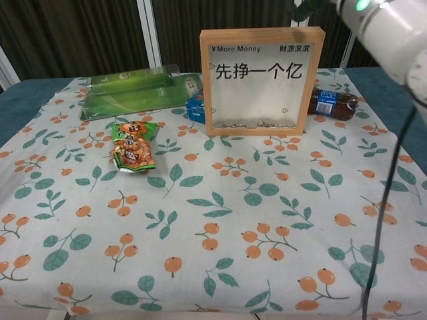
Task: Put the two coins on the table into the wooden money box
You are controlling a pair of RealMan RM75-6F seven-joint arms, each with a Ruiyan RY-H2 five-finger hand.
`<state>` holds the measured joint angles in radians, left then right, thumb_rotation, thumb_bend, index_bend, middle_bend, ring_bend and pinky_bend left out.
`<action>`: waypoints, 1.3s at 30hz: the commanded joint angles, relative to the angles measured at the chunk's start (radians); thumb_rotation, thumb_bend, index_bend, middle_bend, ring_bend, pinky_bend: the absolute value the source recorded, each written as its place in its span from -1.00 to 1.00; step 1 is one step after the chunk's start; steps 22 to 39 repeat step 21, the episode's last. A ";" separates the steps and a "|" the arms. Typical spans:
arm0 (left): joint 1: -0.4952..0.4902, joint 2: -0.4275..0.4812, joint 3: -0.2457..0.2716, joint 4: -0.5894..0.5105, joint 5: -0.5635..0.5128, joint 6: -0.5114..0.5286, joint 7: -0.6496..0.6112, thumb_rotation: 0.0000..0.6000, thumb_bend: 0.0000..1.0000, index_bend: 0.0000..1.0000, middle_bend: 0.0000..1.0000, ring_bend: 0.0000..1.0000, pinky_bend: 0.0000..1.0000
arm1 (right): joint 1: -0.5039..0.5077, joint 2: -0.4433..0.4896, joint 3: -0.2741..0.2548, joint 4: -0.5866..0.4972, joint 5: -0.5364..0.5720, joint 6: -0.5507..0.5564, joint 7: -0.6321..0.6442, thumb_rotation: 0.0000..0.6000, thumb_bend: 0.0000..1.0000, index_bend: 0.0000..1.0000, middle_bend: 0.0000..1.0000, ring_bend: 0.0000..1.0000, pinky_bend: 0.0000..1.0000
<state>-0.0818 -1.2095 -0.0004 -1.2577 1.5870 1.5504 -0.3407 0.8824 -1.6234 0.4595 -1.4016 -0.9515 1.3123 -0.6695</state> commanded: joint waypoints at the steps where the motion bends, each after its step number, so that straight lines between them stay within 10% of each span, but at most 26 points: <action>1: -0.006 0.006 -0.001 -0.016 0.010 0.005 0.015 1.00 -0.24 -1.00 -1.00 -1.00 -0.91 | -0.235 0.228 -0.192 -0.215 -0.245 0.146 0.203 1.00 0.23 -1.00 -0.84 -1.00 -1.00; 12: -0.013 0.020 -0.007 -0.084 0.030 0.025 0.116 1.00 -0.24 -1.00 -1.00 -1.00 -0.91 | -0.677 0.403 -0.544 -0.143 -0.417 0.364 0.547 1.00 -0.22 -1.00 -1.00 -1.00 -1.00; 39: -0.016 0.031 -0.011 -0.103 0.015 0.008 0.139 1.00 -0.24 -1.00 -1.00 -1.00 -0.91 | -0.762 0.331 -0.526 -0.018 -0.361 0.291 0.647 1.00 -0.22 -1.00 -1.00 -1.00 -1.00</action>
